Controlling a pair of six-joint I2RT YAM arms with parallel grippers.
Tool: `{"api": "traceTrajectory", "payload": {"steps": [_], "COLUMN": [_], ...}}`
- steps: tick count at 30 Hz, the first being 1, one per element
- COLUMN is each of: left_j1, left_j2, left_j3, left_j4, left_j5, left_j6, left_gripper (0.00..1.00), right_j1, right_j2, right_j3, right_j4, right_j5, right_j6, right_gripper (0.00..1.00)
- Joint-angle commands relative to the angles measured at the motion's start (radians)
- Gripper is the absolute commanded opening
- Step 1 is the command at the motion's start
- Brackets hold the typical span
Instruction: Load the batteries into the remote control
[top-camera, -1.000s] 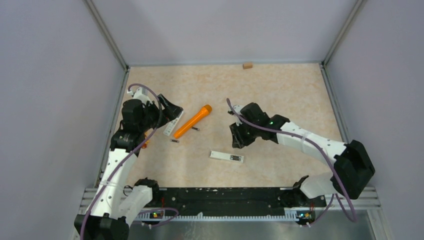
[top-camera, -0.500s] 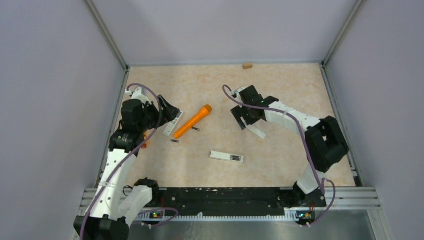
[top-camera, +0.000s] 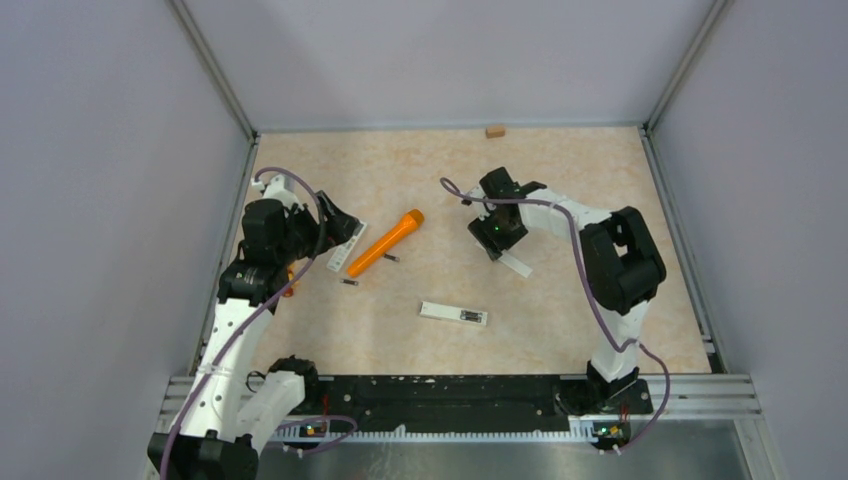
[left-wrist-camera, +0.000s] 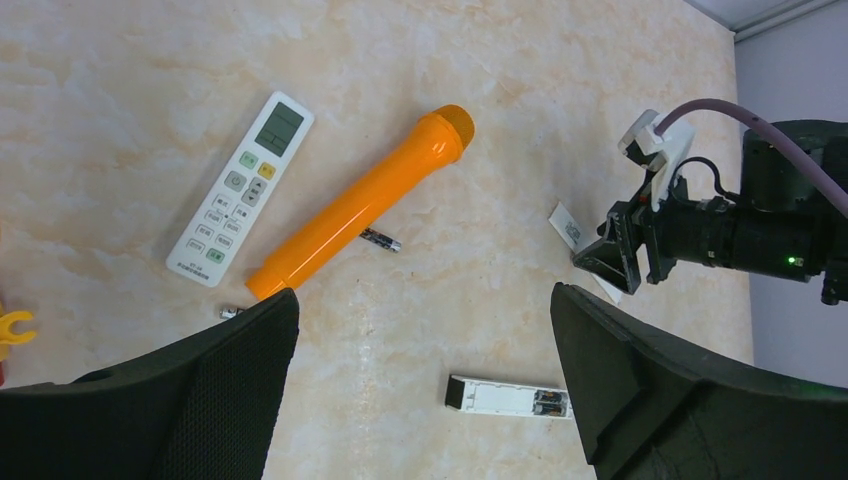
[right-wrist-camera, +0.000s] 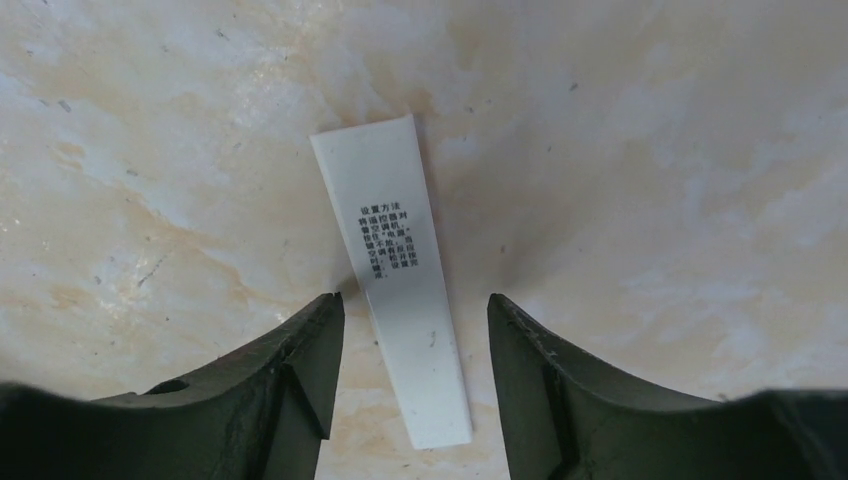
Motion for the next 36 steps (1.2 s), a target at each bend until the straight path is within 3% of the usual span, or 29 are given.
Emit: {"api": "traceTrajectory", "payload": {"steps": [1, 7, 11, 22, 36], "left_j1": [0.006, 0.006, 0.006, -0.004, -0.083], "left_j2": [-0.007, 0.000, 0.011, 0.102, 0.210], "left_j3": [0.022, 0.014, -0.018, -0.103, -0.195], "left_j4": [0.030, 0.049, 0.112, 0.265, 0.423], "left_j5": [0.017, 0.054, 0.149, 0.360, 0.403], "left_j6": [0.009, -0.002, -0.010, -0.143, -0.248], "left_gripper": [0.99, 0.99, 0.99, 0.99, 0.99], "right_j1": [0.003, 0.003, 0.002, 0.021, 0.118], "right_j2": [0.050, 0.106, 0.118, -0.001, -0.140], "right_j3": [0.052, 0.066, 0.072, 0.022, -0.050], "right_j4": [-0.034, -0.060, -0.070, -0.018, 0.045], "right_j5": [-0.014, -0.010, -0.012, -0.065, -0.149], "right_j6": [-0.045, -0.044, -0.039, -0.060, -0.106], "right_gripper": [0.52, 0.35, 0.28, 0.27, 0.28]}}
